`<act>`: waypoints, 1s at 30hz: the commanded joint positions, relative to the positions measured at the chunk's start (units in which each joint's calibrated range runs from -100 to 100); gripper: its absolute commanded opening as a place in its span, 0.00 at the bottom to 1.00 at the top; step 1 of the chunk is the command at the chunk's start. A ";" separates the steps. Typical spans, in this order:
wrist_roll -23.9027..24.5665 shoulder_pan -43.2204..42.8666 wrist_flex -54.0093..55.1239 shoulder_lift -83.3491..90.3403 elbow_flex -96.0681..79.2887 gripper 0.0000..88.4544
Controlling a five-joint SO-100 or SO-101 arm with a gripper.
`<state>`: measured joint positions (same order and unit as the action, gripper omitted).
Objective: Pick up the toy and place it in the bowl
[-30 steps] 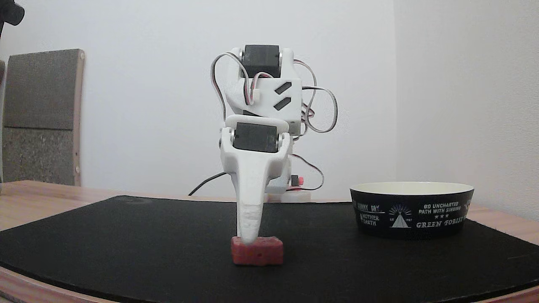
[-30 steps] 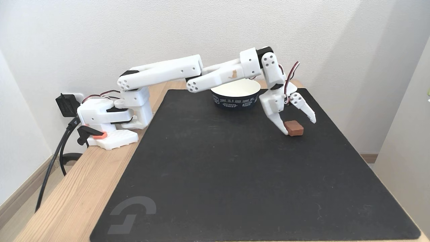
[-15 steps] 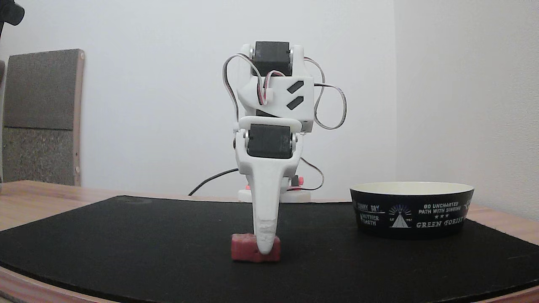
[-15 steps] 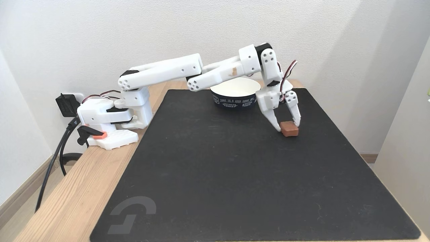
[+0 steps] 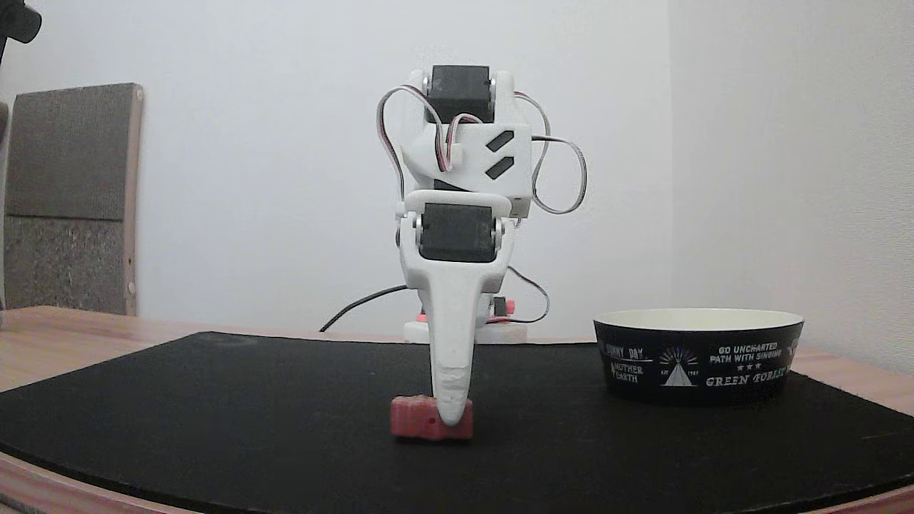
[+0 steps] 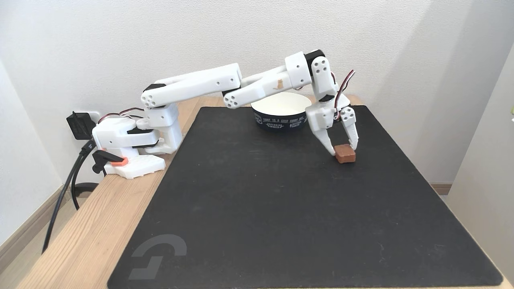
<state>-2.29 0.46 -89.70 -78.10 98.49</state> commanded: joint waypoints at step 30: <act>0.99 -27.27 17.47 81.73 -90.60 0.14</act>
<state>-1.52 -24.84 -75.52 -1.42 13.37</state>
